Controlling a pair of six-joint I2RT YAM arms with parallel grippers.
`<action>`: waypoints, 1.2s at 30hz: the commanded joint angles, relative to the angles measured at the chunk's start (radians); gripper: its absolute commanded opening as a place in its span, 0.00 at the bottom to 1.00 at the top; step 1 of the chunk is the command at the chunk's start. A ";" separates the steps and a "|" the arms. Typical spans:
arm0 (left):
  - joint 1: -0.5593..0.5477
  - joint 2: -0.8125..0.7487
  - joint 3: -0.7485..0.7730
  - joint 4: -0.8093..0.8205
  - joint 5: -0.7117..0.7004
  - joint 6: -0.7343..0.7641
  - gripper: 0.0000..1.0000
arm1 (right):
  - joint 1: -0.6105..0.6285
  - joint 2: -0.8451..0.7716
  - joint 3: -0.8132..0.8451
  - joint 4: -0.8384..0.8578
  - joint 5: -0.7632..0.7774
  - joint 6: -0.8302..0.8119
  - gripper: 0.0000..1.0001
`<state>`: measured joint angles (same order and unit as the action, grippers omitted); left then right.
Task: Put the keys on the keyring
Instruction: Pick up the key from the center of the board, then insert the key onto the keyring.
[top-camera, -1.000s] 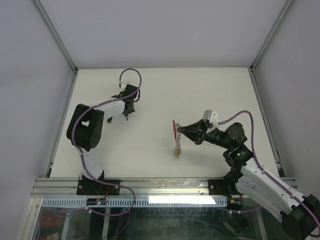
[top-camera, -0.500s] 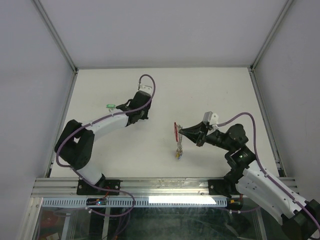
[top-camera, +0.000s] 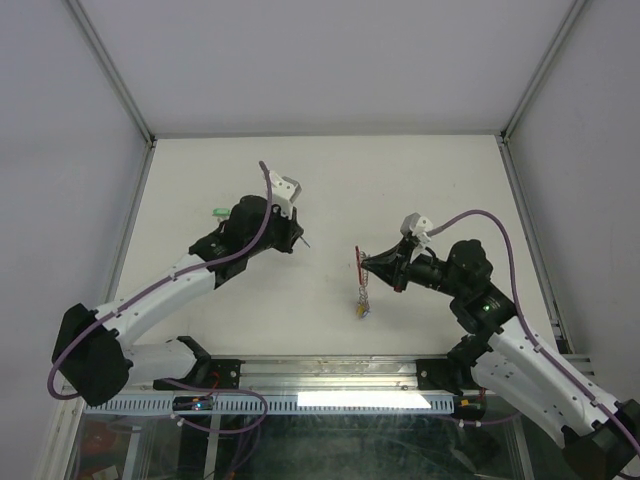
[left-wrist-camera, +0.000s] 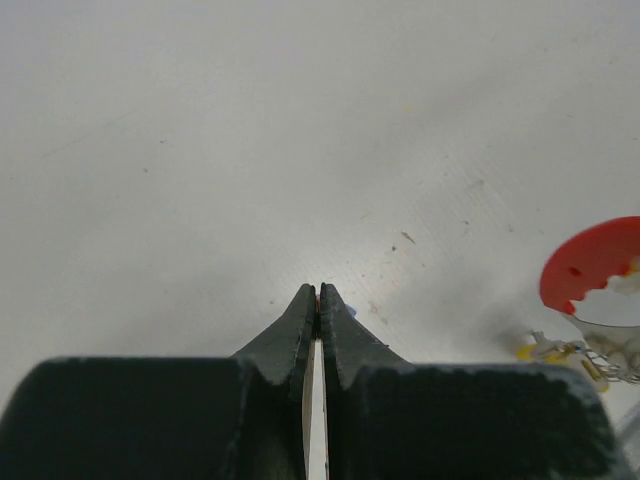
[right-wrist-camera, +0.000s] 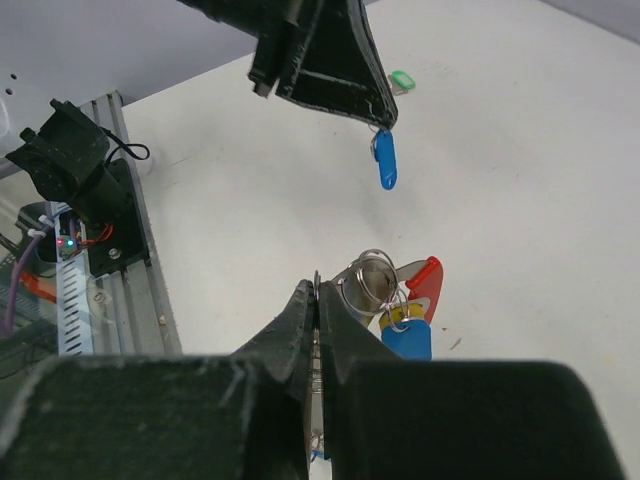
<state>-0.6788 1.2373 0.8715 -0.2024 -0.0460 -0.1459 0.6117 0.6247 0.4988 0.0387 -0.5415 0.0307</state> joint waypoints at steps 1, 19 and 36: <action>0.007 -0.113 -0.033 0.094 0.132 0.044 0.00 | -0.006 0.005 0.060 0.013 -0.027 0.112 0.00; 0.005 -0.305 -0.036 0.204 0.452 0.126 0.00 | -0.005 0.017 0.066 0.238 -0.084 0.262 0.00; 0.007 -0.331 0.010 0.261 0.526 0.112 0.00 | -0.006 0.066 0.062 0.489 -0.164 0.394 0.00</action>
<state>-0.6788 0.9176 0.8352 -0.0086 0.4488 -0.0368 0.6102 0.6842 0.5053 0.4114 -0.6899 0.3965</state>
